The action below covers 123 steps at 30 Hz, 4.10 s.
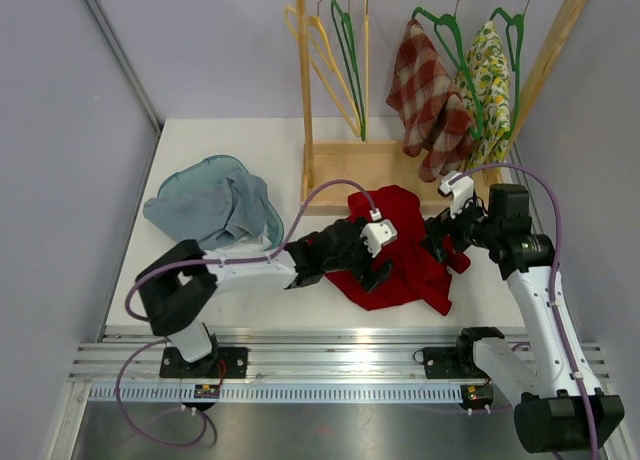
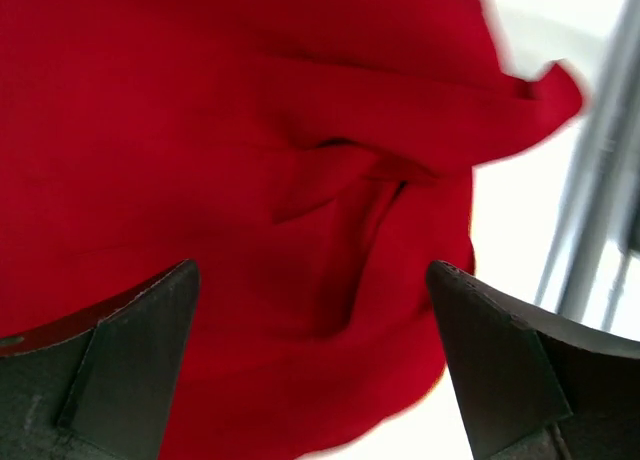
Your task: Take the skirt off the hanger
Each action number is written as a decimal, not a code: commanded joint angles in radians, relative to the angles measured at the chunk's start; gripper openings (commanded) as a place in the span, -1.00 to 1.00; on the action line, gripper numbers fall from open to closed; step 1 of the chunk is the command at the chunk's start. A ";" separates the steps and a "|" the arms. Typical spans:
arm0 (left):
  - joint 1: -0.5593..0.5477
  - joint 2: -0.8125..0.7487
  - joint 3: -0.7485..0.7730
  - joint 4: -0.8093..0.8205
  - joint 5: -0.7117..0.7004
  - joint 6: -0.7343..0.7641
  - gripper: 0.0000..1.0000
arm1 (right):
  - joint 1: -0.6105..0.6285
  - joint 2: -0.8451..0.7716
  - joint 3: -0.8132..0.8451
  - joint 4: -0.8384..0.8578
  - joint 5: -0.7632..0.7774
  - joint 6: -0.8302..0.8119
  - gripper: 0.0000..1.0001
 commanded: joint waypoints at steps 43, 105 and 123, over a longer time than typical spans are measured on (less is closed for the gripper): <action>0.152 -0.739 0.427 -0.145 -0.987 0.613 -1.00 | -0.171 -0.039 -0.060 0.216 0.009 0.205 0.99; 0.920 -0.378 -0.002 -0.430 -0.445 -0.522 -0.19 | -0.214 -0.090 -0.051 0.184 -0.078 0.176 0.99; 0.920 -0.941 -0.090 -0.440 0.158 -0.166 0.98 | -0.214 0.106 0.702 -0.484 -0.337 0.025 0.98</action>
